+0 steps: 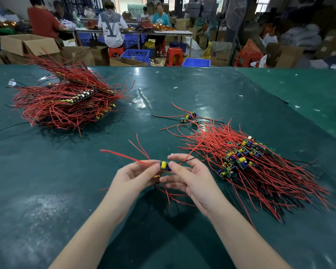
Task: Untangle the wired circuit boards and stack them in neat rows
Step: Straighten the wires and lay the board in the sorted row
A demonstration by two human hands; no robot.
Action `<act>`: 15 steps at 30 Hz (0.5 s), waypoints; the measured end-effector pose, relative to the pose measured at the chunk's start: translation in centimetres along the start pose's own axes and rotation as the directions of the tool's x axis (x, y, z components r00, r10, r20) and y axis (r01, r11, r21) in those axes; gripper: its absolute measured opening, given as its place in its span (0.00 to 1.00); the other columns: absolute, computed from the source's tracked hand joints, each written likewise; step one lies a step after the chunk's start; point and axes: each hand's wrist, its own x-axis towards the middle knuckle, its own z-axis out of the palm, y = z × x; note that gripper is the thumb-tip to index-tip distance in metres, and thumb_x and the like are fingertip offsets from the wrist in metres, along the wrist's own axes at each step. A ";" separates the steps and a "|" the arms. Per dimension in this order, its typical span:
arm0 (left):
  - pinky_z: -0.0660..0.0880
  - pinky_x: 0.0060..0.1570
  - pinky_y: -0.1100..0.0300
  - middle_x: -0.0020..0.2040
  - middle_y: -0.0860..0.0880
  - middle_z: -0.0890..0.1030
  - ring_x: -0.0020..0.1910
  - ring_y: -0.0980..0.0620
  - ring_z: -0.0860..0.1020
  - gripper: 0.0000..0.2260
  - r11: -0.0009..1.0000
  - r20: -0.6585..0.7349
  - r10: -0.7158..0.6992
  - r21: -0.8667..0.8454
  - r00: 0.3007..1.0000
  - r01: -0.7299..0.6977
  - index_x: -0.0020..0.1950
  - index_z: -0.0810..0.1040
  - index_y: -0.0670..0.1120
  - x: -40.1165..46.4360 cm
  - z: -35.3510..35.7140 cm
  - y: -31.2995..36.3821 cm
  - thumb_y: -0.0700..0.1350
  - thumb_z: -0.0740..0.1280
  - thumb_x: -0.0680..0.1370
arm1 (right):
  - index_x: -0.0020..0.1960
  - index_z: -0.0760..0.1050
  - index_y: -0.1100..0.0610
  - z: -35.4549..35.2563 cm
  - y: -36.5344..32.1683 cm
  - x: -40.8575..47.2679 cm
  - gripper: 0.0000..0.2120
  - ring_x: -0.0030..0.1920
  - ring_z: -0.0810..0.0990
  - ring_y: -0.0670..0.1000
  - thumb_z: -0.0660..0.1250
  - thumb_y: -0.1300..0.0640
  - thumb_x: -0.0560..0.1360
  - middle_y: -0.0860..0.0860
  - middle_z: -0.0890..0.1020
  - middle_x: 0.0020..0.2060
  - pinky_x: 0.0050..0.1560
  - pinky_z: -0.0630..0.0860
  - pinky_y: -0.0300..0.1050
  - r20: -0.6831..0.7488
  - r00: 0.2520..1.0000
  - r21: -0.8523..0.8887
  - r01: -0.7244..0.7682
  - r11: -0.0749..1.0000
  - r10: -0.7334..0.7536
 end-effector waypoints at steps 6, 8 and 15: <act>0.79 0.54 0.58 0.49 0.44 0.85 0.51 0.48 0.83 0.16 0.999 -0.060 0.026 0.033 0.998 -0.024 0.50 0.84 0.42 -0.1 0.1 -0.2 0.48 0.73 0.65 | 0.51 0.76 0.55 -0.1 -0.4 0.0 0.03 0.40 0.86 0.56 0.63 0.59 0.79 0.58 0.86 0.44 0.37 0.80 0.43 0.079 0.997 -0.025 -0.013 1.000 0.015; 0.80 0.52 0.59 0.50 0.43 0.85 0.50 0.49 0.83 0.16 0.999 -0.052 0.002 -0.037 0.999 -0.004 0.51 0.83 0.41 -0.2 0.3 -0.2 0.46 0.73 0.66 | 0.51 0.76 0.55 -0.2 -0.5 0.0 0.04 0.39 0.86 0.54 0.63 0.61 0.79 0.56 0.86 0.43 0.38 0.81 0.43 0.070 0.997 -0.060 0.016 0.998 -0.011; 0.79 0.46 0.63 0.47 0.40 0.85 0.47 0.49 0.83 0.13 0.987 -0.048 -0.029 -0.158 0.998 0.022 0.50 0.82 0.38 -0.2 0.3 0.3 0.42 0.70 0.68 | 0.44 0.81 0.60 -0.4 -0.6 -0.1 0.06 0.37 0.84 0.48 0.68 0.69 0.74 0.52 0.86 0.37 0.38 0.79 0.37 0.011 0.978 -0.202 0.206 0.957 -0.208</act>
